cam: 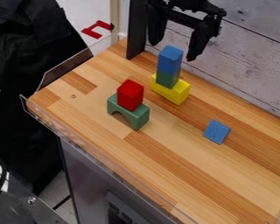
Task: Put the blue cube on red cube
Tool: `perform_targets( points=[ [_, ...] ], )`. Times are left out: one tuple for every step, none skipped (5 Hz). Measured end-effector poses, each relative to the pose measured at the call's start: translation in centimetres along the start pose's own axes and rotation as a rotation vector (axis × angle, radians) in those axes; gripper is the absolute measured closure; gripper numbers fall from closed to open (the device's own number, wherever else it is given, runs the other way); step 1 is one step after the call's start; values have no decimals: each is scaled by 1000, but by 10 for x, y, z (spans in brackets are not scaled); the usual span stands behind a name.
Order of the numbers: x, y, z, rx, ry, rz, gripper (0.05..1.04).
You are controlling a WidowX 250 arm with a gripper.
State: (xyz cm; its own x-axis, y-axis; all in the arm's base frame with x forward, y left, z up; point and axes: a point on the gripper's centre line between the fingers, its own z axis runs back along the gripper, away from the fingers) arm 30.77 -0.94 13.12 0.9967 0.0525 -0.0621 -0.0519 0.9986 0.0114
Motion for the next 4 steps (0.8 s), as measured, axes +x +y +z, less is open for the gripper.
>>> perform_targets(
  points=[
    [5,2,-2,13,11,11,84],
    [11,7,-4,16,19,32,84],
    [20,13,-16,11,50,62,84],
    [29,17,-24,-1,88,78,83]
  ],
)
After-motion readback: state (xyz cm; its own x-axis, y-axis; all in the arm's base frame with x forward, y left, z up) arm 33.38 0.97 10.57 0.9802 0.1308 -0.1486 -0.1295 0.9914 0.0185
